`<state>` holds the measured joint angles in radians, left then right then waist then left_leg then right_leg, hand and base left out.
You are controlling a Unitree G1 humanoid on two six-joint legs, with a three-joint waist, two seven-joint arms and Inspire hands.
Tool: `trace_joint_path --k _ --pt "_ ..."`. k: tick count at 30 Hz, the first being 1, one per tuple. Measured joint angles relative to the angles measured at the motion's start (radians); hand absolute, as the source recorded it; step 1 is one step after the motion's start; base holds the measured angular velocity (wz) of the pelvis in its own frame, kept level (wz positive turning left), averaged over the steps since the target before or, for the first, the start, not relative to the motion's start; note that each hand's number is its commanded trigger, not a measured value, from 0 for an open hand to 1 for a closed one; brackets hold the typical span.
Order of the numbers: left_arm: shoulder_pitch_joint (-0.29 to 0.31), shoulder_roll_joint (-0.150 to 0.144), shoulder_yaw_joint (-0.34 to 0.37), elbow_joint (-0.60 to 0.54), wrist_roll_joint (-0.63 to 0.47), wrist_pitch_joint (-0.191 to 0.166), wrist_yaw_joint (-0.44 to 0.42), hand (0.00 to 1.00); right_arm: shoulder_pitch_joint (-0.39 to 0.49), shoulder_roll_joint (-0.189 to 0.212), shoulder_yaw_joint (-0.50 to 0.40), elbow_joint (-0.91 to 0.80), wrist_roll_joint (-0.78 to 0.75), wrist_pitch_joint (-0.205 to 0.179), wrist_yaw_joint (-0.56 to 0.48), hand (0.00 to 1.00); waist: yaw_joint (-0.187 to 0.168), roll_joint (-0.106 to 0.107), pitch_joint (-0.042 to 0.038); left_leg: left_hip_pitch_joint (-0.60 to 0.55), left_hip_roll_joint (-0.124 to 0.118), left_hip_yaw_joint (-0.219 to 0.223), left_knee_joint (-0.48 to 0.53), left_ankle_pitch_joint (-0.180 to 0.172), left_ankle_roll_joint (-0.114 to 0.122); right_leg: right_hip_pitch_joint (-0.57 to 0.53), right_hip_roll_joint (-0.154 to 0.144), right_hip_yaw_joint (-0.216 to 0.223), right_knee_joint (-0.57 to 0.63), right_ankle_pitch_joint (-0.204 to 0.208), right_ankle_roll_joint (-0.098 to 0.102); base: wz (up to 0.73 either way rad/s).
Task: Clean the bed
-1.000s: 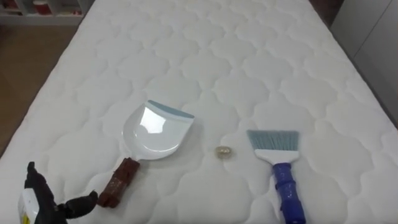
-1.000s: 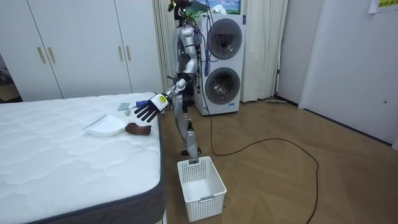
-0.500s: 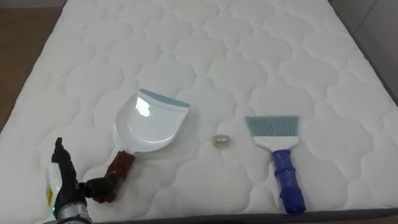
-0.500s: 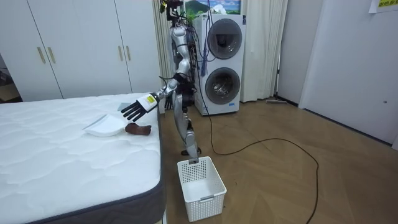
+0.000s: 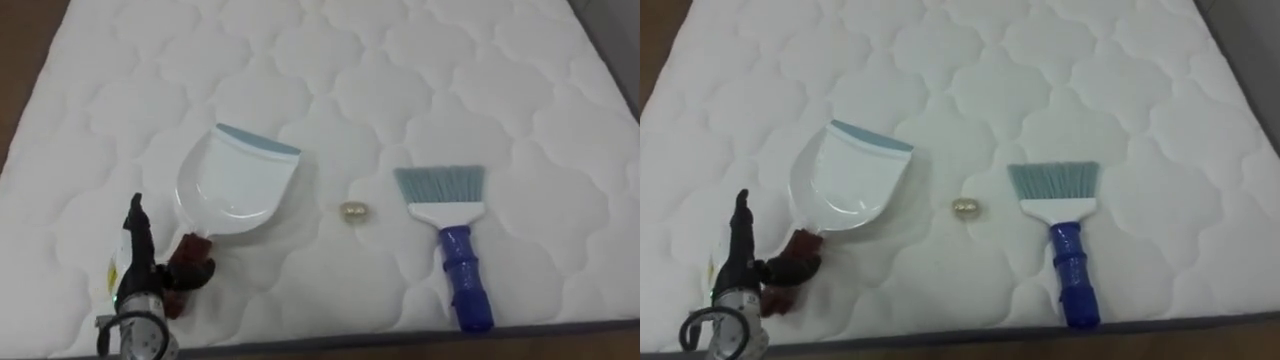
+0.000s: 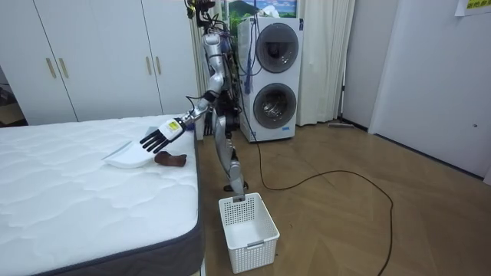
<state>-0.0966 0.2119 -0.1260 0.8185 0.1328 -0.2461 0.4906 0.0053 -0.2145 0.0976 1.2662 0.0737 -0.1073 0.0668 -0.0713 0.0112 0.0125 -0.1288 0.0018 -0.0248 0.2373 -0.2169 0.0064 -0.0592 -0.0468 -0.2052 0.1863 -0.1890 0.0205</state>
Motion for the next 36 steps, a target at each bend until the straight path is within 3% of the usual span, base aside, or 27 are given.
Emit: trace_joint_path --k 2,3,5,7,8,9,10,11,15,19,24,29,36 --pt "-0.028 0.001 -0.010 0.035 -0.025 0.000 -0.002 0.00 -0.027 0.000 0.005 0.009 0.001 -0.002 -0.018 0.00 0.006 0.005 0.0083 -0.002 0.012 -0.039 -0.004 0.009 0.000 -0.073 0.000 0.002 0.098 -0.008 -0.006 -0.32" --pt "-0.034 0.002 -0.015 0.053 -0.025 0.000 -0.003 0.00 -0.040 0.000 0.022 0.015 0.000 -0.003 -0.034 0.00 0.010 0.003 0.0074 -0.006 0.014 -0.064 -0.002 0.008 -0.001 -0.091 -0.003 0.001 0.126 -0.011 -0.010 -0.41" --pt "-0.045 -0.001 -0.016 0.072 -0.023 0.000 -0.012 0.00 -0.061 -0.001 0.037 0.019 -0.001 -0.004 -0.043 0.00 -0.009 0.007 0.0087 -0.037 0.002 -0.056 0.004 0.009 -0.002 -0.097 -0.009 -0.013 0.119 -0.010 -0.011 0.01" --pt "-0.070 -0.004 -0.017 0.080 -0.020 0.000 -0.024 0.00 -0.064 0.002 0.036 0.024 -0.003 -0.003 -0.048 0.00 -0.014 0.004 0.0117 -0.040 0.011 -0.075 -0.016 0.019 -0.001 -0.150 -0.012 -0.018 0.188 -0.016 -0.014 0.05" --pt "-0.092 -0.001 -0.015 0.108 -0.018 -0.001 -0.025 0.00 -0.068 0.000 0.034 0.026 0.012 -0.011 -0.061 0.00 -0.002 0.002 0.0258 -0.037 0.018 -0.147 -0.019 0.023 -0.003 -0.238 0.007 0.008 0.247 -0.043 -0.032 -0.39" --pt "-0.097 0.000 -0.011 0.125 -0.018 -0.001 -0.025 0.00 -0.080 0.001 0.041 0.026 0.013 -0.014 -0.068 0.00 0.006 -0.006 0.0251 -0.048 0.020 -0.158 -0.008 0.023 -0.004 -0.277 0.023 0.027 0.209 -0.033 -0.056 -0.58" --pt "-0.103 0.015 0.006 0.162 -0.019 0.001 -0.028 0.00 -0.106 0.000 0.072 0.025 0.016 -0.014 -0.079 0.00 0.009 -0.027 0.0188 -0.086 0.009 -0.157 0.034 0.008 -0.025 -0.334 0.031 0.035 0.082 0.114 -0.088 -0.25" --pt "-0.115 -0.006 0.002 0.198 -0.020 0.010 -0.043 0.00 -0.112 -0.017 0.094 0.026 0.020 -0.013 -0.093 0.00 -0.012 0.005 0.0252 -0.115 0.022 -0.139 0.065 -0.017 -0.043 -0.335 0.036 -0.004 0.077 0.159 -0.106 0.00" --pt "-0.165 -0.013 -0.006 0.245 -0.022 0.008 -0.048 0.00 -0.117 -0.007 0.122 0.064 -0.004 0.000 -0.080 0.00 -0.009 0.015 0.0310 -0.127 0.032 0.001 0.044 -0.005 -0.035 -0.343 0.036 -0.012 0.075 0.156 -0.108 0.23" --pt "-0.174 -0.014 -0.007 0.308 -0.024 0.010 -0.049 0.00 -0.127 -0.007 0.127 0.059 0.002 0.000 -0.077 0.00 -0.005 0.011 0.0322 -0.132 0.017 0.022 0.042 0.004 -0.020 -0.354 0.025 0.012 0.090 0.153 -0.101 0.00" --pt "-0.172 -0.016 -0.017 0.312 -0.035 0.021 -0.049 0.00 -0.139 -0.008 0.139 0.053 0.025 0.007 -0.087 0.00 -0.006 0.010 0.0317 -0.172 0.010 0.025 0.070 0.002 -0.015 -0.377 0.013 -0.001 0.098 0.158 -0.085 0.12" --pt "-0.170 -0.020 -0.017 0.315 -0.035 0.031 -0.035 0.00 -0.142 -0.008 0.160 0.053 0.077 0.014 -0.110 0.00 -0.005 0.011 0.0303 -0.211 0.008 0.024 0.095 0.003 -0.014 -0.403 0.001 -0.014 0.110 0.170 -0.098 0.08" --pt "-0.170 -0.024 -0.020 0.314 -0.042 0.044 -0.013 0.00 -0.148 -0.011 0.198 0.052 0.105 0.013 -0.136 0.00 -0.003 0.015 0.0257 -0.229 0.012 0.053 0.107 0.003 -0.014 -0.421 -0.005 -0.016 0.127 0.169 -0.100 0.01"
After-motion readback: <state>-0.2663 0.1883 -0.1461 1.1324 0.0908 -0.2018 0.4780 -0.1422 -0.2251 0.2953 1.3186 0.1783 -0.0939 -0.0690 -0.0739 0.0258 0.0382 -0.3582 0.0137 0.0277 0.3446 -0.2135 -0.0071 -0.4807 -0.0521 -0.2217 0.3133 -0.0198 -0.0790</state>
